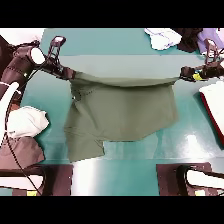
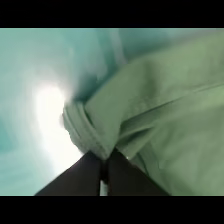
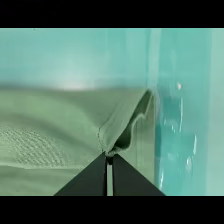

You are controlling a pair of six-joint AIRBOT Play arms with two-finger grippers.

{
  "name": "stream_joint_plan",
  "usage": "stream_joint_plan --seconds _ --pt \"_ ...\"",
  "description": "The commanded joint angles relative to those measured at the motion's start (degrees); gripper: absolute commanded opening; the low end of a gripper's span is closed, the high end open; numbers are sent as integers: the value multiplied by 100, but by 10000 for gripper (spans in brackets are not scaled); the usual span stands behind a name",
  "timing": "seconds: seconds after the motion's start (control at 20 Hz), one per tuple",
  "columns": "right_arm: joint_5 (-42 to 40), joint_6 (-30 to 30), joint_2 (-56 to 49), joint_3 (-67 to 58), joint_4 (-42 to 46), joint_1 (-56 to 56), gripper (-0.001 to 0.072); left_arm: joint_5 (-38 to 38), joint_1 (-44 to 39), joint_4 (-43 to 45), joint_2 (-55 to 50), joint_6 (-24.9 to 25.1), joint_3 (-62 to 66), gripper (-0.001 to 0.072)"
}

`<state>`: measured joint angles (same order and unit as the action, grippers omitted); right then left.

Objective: Fold the shirts.

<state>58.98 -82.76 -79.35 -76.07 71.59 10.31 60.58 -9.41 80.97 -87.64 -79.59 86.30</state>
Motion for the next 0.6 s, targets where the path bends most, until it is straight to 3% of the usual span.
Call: stream_joint_plan --seconds 0.0,0.2,0.3,0.35,0.4,0.45,0.5,0.55 --pt "269 94 -15 0 42 59 17 289 4 -20 -15 199 -11 33" --pt "-44 92 -20 0 35 -33 19 -649 4 -487 -15 136 -11 34" --pt "-278 74 -15 -2 -24 -55 20 -721 4 -544 -15 42 15 39" --pt "-354 74 -15 -2 -208 -55 28 -627 4 -448 -15 -63 68 285" --pt "-361 76 -15 -2 -380 -20 152 -431 7 -269 -13 -192 175 632" --pt "-343 76 -13 -2 -507 42 423 -184 7 -31 -15 -310 321 622" --pt "-269 76 4 -2 -625 125 537 122 7 212 -13 -315 522 608" --pt "-195 76 46 0 -721 214 536 413 31 426 -2 -315 699 608"
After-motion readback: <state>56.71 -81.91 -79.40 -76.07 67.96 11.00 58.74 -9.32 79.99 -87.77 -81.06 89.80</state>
